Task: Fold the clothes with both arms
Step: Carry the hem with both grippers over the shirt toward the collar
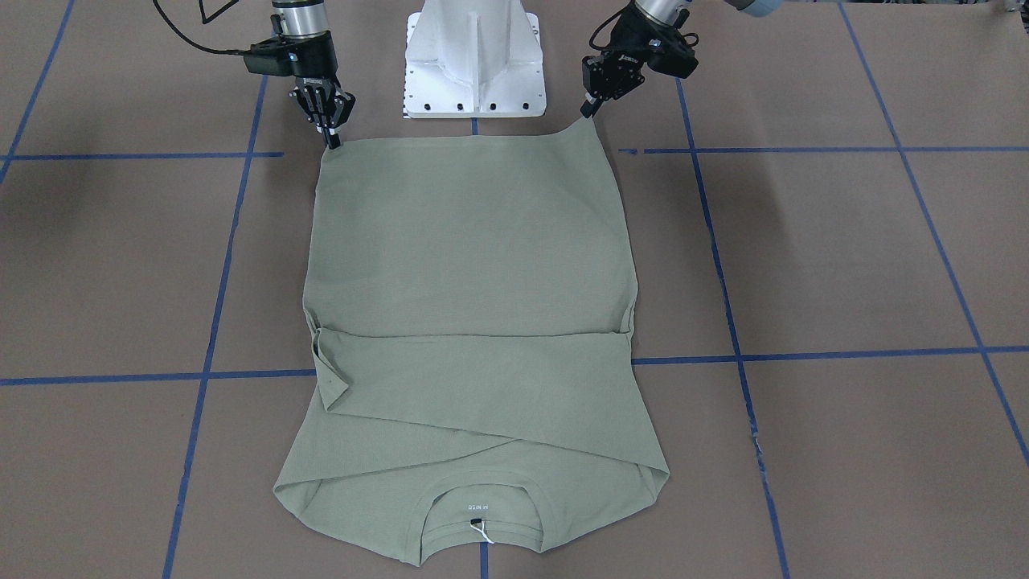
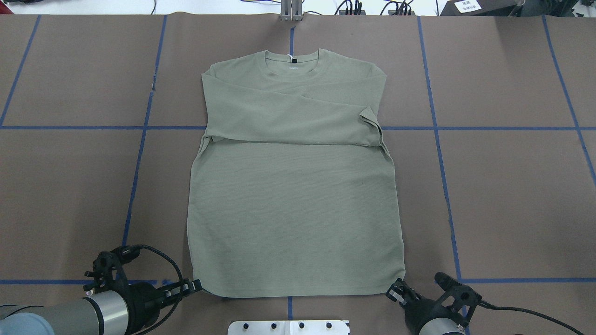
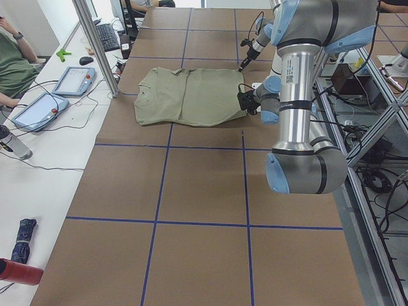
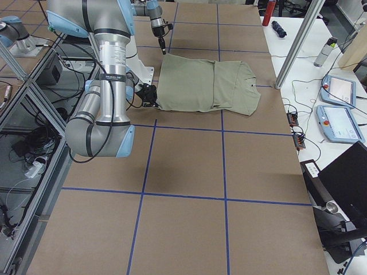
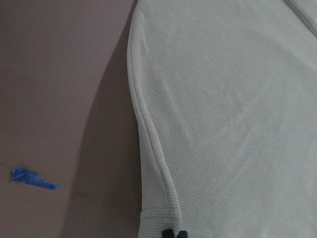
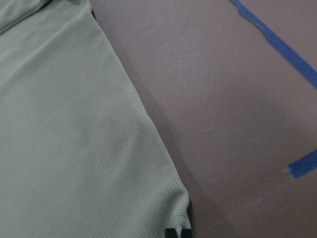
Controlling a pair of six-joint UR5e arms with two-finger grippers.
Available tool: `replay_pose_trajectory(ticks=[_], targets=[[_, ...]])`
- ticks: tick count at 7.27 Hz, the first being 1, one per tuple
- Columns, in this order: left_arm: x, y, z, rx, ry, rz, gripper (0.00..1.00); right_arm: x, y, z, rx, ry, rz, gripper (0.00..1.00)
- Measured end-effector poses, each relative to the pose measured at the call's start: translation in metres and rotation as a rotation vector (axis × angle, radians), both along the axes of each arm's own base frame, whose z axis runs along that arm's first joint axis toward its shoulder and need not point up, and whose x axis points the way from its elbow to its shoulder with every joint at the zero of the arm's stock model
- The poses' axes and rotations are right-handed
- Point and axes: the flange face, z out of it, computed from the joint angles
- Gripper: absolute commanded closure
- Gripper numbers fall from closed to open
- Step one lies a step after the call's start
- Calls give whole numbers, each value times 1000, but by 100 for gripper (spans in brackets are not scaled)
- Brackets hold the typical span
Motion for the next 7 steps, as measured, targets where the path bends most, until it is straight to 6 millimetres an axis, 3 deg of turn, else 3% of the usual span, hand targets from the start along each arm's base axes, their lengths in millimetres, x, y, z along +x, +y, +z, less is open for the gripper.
replay_pose_trajectory(ticks=[1,2,4,5,6,7], targets=[[-14,0,-13,1,25,9,100,15,-4,-20,-2,5,-4,100],[-39,2,-29,0,56,31,100,41,-6,-56,-21,6,-24,100],[-111,4,-76,-12,103,88,100,115,-13,-135,-99,-29,-97,100],[-143,-2,-101,-28,99,122,100,142,-24,-161,-132,-39,-126,100],[-164,-14,-117,-17,84,145,100,158,-41,-182,-141,-42,-152,100],[-169,-30,-127,49,60,148,100,161,-63,-201,-124,-40,-170,100]])
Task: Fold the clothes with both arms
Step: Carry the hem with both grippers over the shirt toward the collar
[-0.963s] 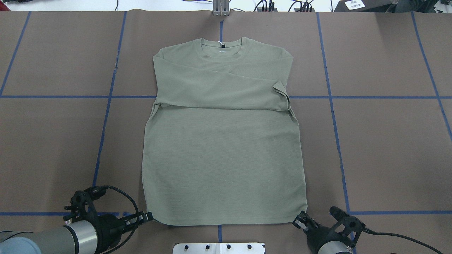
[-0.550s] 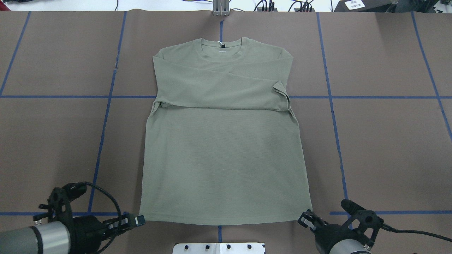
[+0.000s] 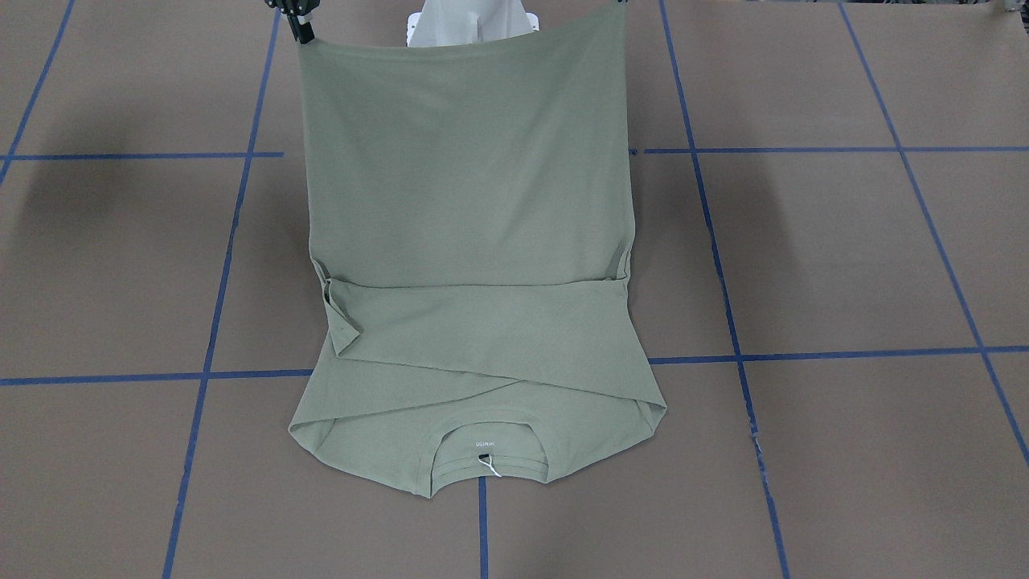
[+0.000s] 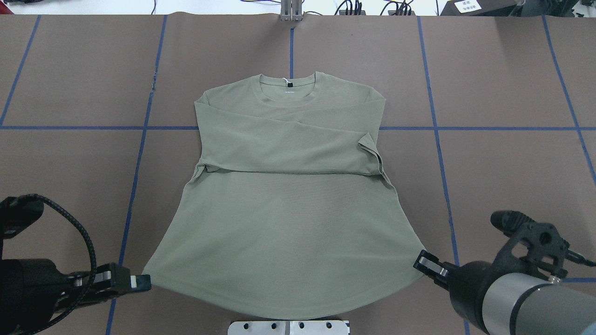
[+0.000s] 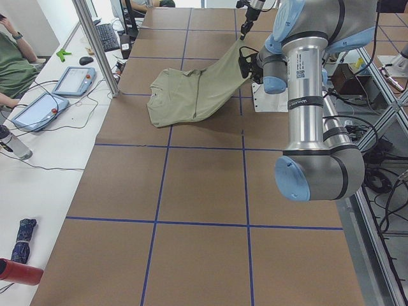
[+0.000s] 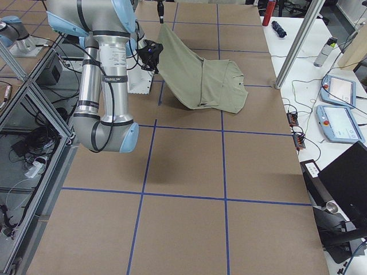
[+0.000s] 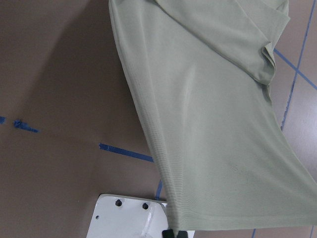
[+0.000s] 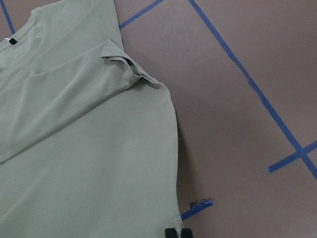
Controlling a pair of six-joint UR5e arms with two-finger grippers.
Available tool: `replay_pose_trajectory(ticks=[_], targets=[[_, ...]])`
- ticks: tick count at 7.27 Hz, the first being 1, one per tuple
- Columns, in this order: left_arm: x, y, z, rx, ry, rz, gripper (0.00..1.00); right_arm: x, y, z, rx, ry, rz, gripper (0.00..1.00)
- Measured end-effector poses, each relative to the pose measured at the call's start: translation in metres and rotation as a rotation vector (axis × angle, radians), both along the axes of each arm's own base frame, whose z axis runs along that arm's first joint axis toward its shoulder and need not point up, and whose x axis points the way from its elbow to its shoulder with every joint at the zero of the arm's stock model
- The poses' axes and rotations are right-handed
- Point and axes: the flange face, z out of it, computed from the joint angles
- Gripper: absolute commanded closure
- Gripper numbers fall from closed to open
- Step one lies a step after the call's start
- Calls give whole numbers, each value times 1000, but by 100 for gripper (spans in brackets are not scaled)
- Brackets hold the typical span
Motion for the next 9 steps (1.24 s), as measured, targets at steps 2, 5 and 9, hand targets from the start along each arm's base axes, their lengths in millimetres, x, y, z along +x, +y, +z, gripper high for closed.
replay_pose_trajectory(ticks=[2,5,9], targets=[[31,-66,2,172,-102,-76,100,-20,-60,-21,58,50,9,100],[57,-186,25,306,-271,-172,100,-52,-168,-7,105,98,49,100],[80,-306,39,323,-394,-226,100,-77,-327,18,114,189,116,100]])
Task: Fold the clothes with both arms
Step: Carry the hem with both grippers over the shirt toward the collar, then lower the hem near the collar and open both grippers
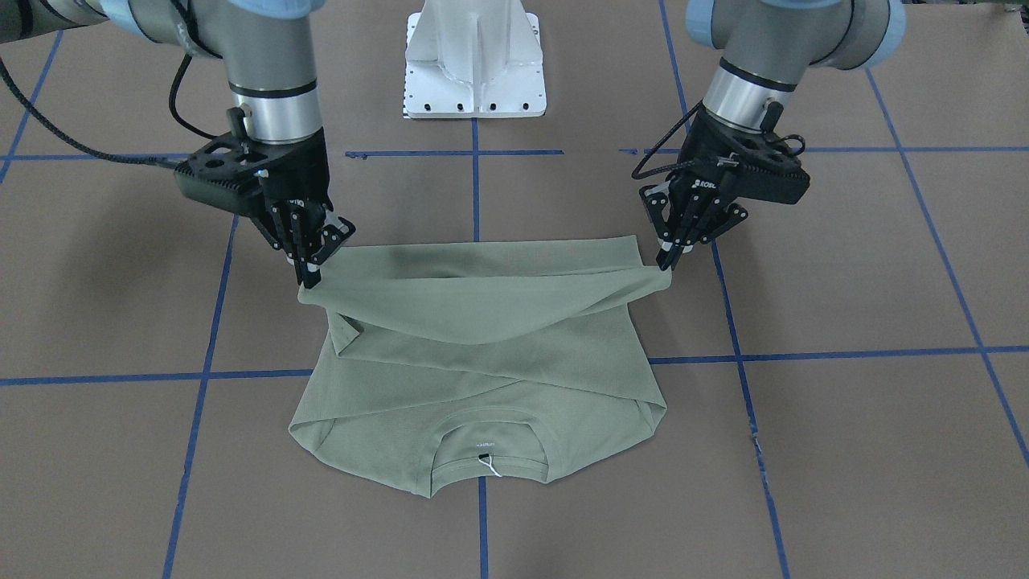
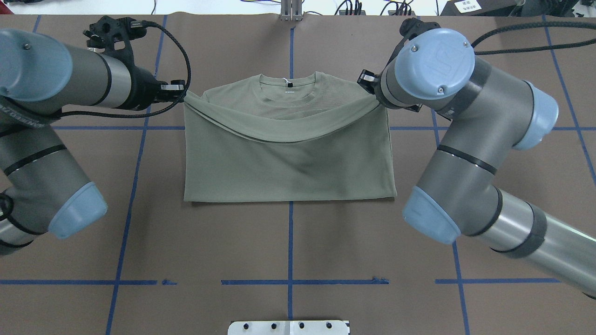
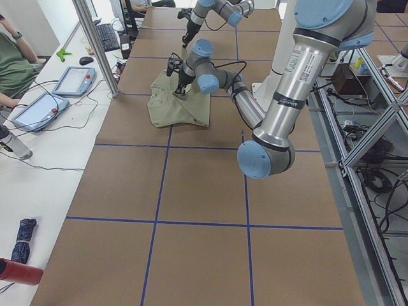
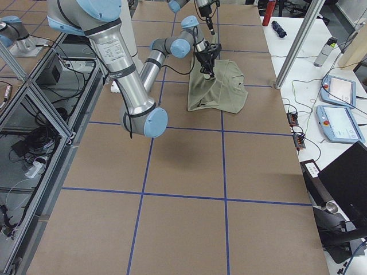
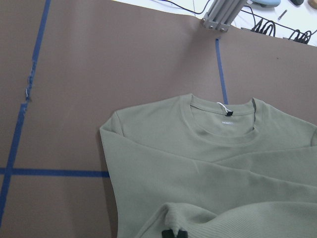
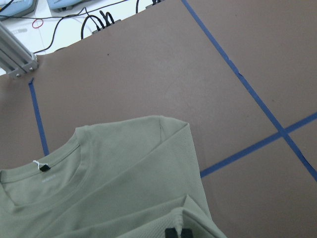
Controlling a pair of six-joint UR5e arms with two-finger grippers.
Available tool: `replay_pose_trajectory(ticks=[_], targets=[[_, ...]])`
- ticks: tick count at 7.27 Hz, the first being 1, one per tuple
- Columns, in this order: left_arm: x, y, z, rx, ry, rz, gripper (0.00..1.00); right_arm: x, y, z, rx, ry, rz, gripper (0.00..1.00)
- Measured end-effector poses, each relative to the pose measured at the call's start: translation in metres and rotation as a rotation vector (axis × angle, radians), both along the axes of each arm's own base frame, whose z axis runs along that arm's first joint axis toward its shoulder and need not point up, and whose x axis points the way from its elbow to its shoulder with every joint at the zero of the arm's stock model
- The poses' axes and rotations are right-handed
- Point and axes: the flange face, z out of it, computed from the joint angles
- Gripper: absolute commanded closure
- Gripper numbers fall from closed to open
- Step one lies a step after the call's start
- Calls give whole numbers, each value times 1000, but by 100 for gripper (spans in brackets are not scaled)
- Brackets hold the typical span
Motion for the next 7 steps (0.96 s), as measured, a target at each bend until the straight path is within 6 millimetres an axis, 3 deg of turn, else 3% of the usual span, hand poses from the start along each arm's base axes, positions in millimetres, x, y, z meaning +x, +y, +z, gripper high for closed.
replay_pose_trajectory(ticks=[2,4,6,7], targets=[[34,-46,20,-25,-58,-32,100,-26,-74,27,2,25,18,100],[74,-92,60,-33,-114,-66,100,-56,-126,65,7,56,12,100],[94,-115,96,-7,-158,-68,100,-66,-143,95,-8,84,7,100],[98,-119,104,-3,-167,-65,100,-69,-145,102,-15,94,4,100]])
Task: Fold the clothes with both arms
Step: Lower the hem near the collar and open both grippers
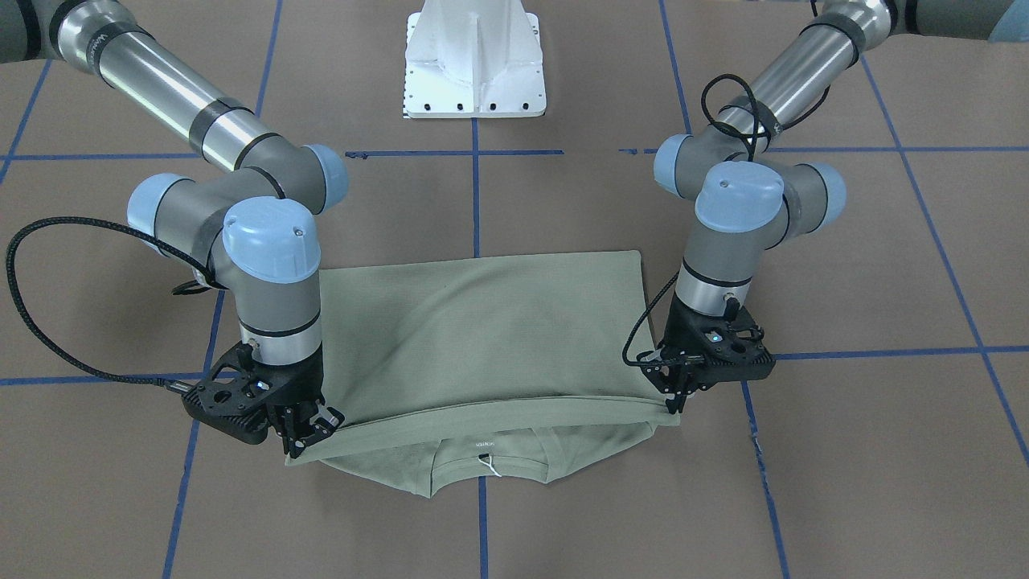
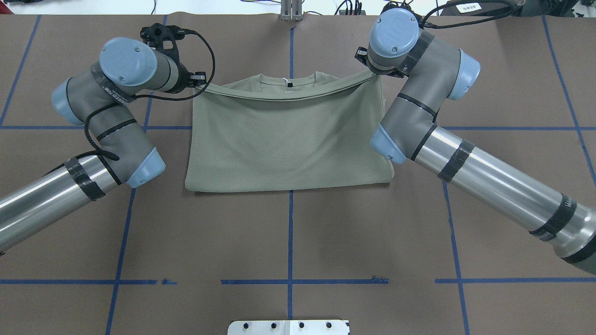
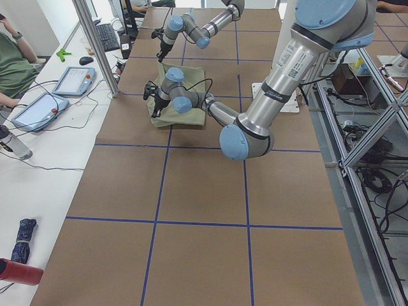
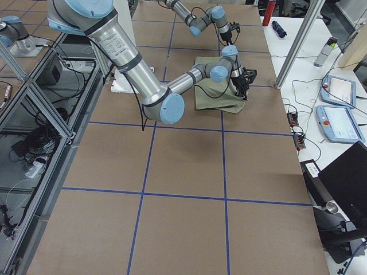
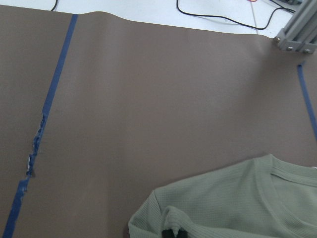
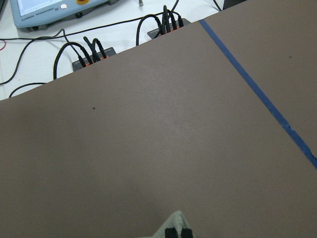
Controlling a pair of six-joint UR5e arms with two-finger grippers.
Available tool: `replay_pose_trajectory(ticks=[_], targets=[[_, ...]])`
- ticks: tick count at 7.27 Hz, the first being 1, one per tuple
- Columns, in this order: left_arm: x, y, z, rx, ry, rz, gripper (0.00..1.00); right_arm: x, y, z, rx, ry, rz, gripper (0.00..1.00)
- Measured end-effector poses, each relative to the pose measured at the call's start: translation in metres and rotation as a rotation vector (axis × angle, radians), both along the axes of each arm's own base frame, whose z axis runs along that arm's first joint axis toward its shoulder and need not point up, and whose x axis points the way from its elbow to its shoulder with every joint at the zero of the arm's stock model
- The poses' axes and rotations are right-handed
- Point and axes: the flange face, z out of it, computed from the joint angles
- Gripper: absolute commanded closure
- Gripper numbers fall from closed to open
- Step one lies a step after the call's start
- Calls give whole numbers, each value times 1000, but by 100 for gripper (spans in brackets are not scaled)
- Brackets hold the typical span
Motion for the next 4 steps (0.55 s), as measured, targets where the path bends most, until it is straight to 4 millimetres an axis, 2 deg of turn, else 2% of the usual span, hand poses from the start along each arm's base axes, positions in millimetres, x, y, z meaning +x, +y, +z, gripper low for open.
replay_pose_trajectory(ticks=[1,2,3,4], targets=[[1,-2,5,1,-7,3,100,-1,-1,5,-2,8,-5,100],[3,-3,10,4,-19,10,100,-1,-1,9,-2,17,-13,68],[4,-4,13,8,-31,19,1,-2,-1,11,-1,24,-19,1],[4,-4,14,20,-36,28,0,-3,0,14,3,32,-27,0]])
